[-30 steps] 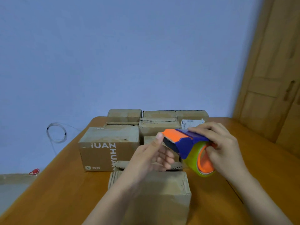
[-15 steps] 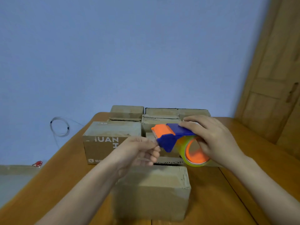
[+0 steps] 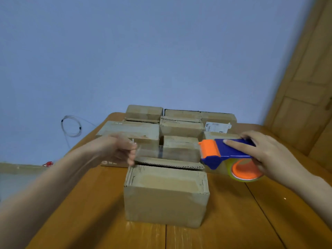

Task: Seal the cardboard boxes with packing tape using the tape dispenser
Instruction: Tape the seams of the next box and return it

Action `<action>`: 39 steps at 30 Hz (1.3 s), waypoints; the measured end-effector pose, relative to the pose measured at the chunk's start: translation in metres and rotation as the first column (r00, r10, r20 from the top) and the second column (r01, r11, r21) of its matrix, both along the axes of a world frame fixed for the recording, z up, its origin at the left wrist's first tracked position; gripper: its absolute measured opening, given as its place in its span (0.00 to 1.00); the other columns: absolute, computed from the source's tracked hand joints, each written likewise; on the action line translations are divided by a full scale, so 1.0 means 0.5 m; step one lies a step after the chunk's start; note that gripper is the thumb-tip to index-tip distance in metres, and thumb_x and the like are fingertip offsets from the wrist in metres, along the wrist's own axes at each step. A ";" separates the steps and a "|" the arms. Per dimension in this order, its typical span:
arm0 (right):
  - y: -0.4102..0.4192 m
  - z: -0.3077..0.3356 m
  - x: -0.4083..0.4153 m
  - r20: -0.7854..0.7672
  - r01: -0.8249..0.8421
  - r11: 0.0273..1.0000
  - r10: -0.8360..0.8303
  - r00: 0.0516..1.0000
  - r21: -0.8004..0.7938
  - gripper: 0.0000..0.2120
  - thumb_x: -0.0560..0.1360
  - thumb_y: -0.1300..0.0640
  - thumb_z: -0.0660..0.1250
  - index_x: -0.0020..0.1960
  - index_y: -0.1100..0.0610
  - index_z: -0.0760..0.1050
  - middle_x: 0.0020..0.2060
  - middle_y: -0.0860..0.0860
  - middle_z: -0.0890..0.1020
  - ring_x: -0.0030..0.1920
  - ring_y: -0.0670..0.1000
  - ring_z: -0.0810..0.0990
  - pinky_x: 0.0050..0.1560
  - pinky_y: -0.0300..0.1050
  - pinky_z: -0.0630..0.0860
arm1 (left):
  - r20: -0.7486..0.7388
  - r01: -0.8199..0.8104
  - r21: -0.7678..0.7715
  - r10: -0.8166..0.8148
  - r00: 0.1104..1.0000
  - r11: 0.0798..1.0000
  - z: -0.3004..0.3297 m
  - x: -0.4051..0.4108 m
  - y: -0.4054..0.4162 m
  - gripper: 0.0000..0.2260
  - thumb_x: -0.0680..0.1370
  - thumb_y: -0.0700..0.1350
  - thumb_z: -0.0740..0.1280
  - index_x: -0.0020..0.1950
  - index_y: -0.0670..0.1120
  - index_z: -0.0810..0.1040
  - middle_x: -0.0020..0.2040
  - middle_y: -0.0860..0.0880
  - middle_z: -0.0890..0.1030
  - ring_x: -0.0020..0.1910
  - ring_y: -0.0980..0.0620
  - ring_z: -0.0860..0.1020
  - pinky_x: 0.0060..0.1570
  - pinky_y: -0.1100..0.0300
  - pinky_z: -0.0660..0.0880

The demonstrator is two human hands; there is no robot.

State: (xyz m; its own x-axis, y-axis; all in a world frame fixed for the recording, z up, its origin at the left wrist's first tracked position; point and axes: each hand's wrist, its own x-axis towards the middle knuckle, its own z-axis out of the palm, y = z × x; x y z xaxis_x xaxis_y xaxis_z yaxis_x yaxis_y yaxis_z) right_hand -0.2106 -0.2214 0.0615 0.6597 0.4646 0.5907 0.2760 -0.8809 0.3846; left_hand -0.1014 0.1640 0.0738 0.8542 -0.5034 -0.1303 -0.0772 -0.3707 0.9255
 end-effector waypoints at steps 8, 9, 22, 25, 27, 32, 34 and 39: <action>-0.079 -0.027 -0.049 -0.128 0.083 0.993 -0.071 0.989 0.090 0.56 0.59 0.71 0.78 0.72 0.34 0.56 0.52 0.58 0.77 0.46 0.61 0.79 0.39 0.51 0.76 | -0.025 -0.045 -0.001 0.045 0.999 0.999 -0.049 0.021 0.082 0.20 0.60 0.60 0.78 0.31 0.45 0.78 0.33 0.41 0.78 0.30 0.49 0.78 0.35 0.60 0.76; -0.085 -0.028 -0.052 -0.120 0.093 0.990 -0.079 0.990 0.111 0.56 0.59 0.72 0.77 0.73 0.34 0.56 0.52 0.58 0.77 0.47 0.61 0.78 0.39 0.51 0.76 | -0.027 -0.031 -0.012 0.031 0.999 0.999 -0.050 0.023 0.090 0.25 0.54 0.64 0.79 0.31 0.45 0.77 0.32 0.42 0.78 0.30 0.50 0.78 0.32 0.62 0.75; -0.058 -0.041 -0.051 -0.025 0.056 0.998 -0.055 0.998 0.016 0.43 0.57 0.66 0.81 0.67 0.48 0.69 0.49 0.57 0.80 0.43 0.58 0.80 0.36 0.48 0.75 | -0.007 -0.188 -0.102 0.188 0.982 0.977 -0.072 0.048 0.074 0.18 0.79 0.40 0.61 0.29 0.42 0.70 0.28 0.44 0.71 0.28 0.48 0.74 0.38 0.54 0.74; -0.056 -0.041 -0.044 -0.019 0.062 0.998 -0.062 0.998 0.025 0.43 0.57 0.66 0.81 0.67 0.47 0.68 0.49 0.57 0.79 0.43 0.58 0.80 0.35 0.48 0.76 | -0.002 -0.225 -0.112 0.226 0.974 0.968 -0.083 0.048 0.077 0.16 0.79 0.39 0.61 0.30 0.41 0.69 0.27 0.45 0.70 0.26 0.47 0.73 0.38 0.54 0.72; -0.051 -0.041 -0.038 -0.009 0.066 0.998 -0.066 0.998 0.019 0.44 0.56 0.65 0.82 0.67 0.47 0.68 0.48 0.56 0.80 0.42 0.57 0.80 0.35 0.47 0.76 | -0.004 -0.237 -0.109 0.237 0.971 0.965 -0.088 0.048 0.081 0.16 0.79 0.40 0.61 0.30 0.41 0.69 0.26 0.45 0.70 0.26 0.47 0.73 0.37 0.54 0.72; -0.050 -0.057 -0.027 -0.023 0.064 0.998 -0.064 0.998 0.023 0.45 0.57 0.66 0.81 0.68 0.46 0.68 0.48 0.55 0.79 0.43 0.56 0.79 0.36 0.45 0.75 | -0.016 -0.249 -0.120 0.249 0.968 0.961 -0.094 0.052 0.093 0.16 0.79 0.40 0.62 0.31 0.42 0.69 0.28 0.45 0.70 0.27 0.47 0.73 0.35 0.57 0.74; -0.054 -0.069 -0.023 -0.047 0.061 0.997 -0.060 0.997 0.039 0.45 0.57 0.66 0.81 0.68 0.46 0.67 0.49 0.55 0.79 0.45 0.56 0.79 0.39 0.45 0.74 | -0.013 -0.250 -0.124 0.250 0.968 0.960 -0.100 0.053 0.096 0.16 0.79 0.40 0.62 0.31 0.41 0.70 0.28 0.44 0.70 0.27 0.47 0.73 0.35 0.57 0.73; -0.051 -0.111 -0.026 -0.110 0.066 0.994 -0.056 0.992 0.090 0.45 0.56 0.68 0.81 0.68 0.46 0.69 0.50 0.53 0.77 0.48 0.50 0.73 0.40 0.43 0.72 | -0.007 -0.241 -0.102 0.241 0.970 0.965 -0.122 0.049 0.102 0.17 0.79 0.40 0.62 0.29 0.41 0.72 0.29 0.42 0.71 0.28 0.45 0.74 0.35 0.57 0.75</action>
